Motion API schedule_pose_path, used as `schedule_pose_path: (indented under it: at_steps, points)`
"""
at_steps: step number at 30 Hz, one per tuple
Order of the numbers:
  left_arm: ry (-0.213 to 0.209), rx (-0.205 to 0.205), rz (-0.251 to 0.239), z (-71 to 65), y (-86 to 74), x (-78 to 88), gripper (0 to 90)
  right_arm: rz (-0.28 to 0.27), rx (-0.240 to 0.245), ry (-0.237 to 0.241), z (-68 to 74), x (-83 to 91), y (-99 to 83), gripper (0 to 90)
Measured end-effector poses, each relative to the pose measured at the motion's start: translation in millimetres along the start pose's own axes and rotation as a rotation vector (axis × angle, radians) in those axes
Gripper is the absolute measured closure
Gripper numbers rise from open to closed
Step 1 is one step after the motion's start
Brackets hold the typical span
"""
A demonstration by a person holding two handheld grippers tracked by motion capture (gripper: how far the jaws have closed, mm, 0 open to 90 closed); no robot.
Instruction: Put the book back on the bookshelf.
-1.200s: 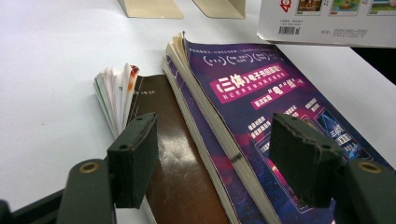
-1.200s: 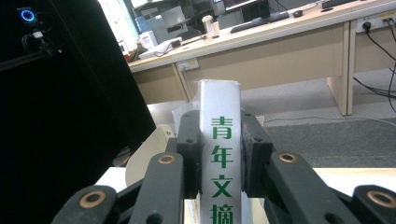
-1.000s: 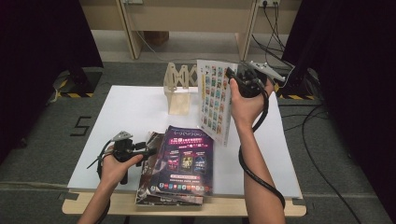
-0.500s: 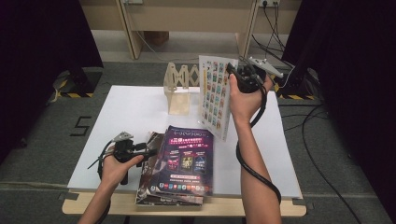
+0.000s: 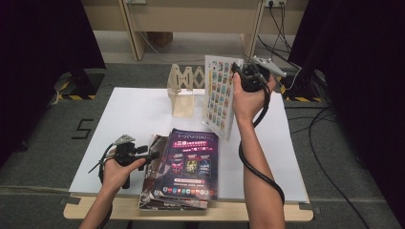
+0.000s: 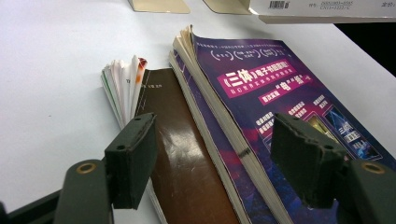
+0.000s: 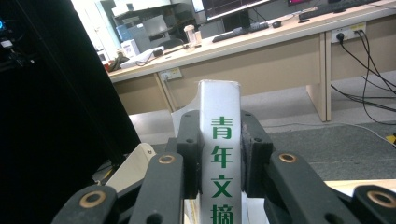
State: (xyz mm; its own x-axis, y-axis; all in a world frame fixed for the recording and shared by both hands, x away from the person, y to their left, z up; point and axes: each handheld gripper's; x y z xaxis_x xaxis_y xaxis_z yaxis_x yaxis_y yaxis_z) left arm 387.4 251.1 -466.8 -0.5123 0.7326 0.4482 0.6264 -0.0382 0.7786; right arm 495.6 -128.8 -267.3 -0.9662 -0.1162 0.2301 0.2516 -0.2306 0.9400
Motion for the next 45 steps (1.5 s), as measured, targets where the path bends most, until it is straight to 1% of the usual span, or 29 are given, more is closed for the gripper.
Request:
schedule_pose_path:
  at_steps: [4,9,16,22,27,31,33,35,41,44,45]
  points:
    - [-0.005,0.001,0.004,-0.5,-0.4,-0.7,30.7,0.001,-0.003,-0.006,1.6,-3.5,0.9,74.4]
    - [-0.009,0.004,0.007,0.0,-1.4,-1.7,30.6,-0.008,0.006,-0.012,5.1,-5.6,1.7,74.4]
    - [-0.006,0.002,0.008,0.7,-1.2,-1.0,30.6,-0.007,0.010,-0.014,8.6,-8.1,-0.2,74.4]
    - [-0.003,0.004,0.000,2.3,-0.7,0.9,30.6,-0.001,0.001,-0.014,9.9,-11.0,-2.0,74.3]
    - [-0.001,0.008,0.000,2.8,-0.6,2.0,30.6,-0.021,0.006,-0.043,10.1,-13.2,-1.8,74.3]
    - [-0.004,0.007,0.004,2.7,-1.6,0.6,30.6,-0.026,0.004,-0.067,12.8,-15.9,-2.5,74.3]
    - [-0.005,0.007,0.005,2.8,-1.5,1.2,30.6,-0.027,-0.001,-0.070,14.5,-17.4,-3.4,74.3]
    - [-0.003,0.009,-0.001,3.2,-1.0,2.0,30.6,-0.028,0.011,-0.074,16.0,-19.3,-4.5,74.3]
    - [-0.003,0.012,-0.003,4.4,-1.3,2.4,30.6,-0.023,0.014,-0.067,17.2,-21.3,-6.2,74.3]
    - [-0.006,0.012,-0.003,4.3,-1.3,1.8,30.6,-0.026,0.043,-0.079,18.2,-20.5,-6.9,74.3]
    - [-0.008,0.013,-0.003,4.3,-1.3,1.5,30.6,-0.024,0.049,-0.076,18.6,-20.4,-7.1,74.3]
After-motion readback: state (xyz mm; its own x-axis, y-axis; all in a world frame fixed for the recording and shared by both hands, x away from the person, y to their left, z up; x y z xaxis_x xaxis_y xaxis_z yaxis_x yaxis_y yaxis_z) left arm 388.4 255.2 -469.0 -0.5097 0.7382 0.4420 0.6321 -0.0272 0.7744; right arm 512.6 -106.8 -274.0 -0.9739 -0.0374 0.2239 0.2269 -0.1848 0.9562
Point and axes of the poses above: each handheld gripper's, and its own axes: x roughly backward along the jaws, y roughly out of its top, z roughly to its left, and after that the axes turned 11 degrees about -y, right-handed
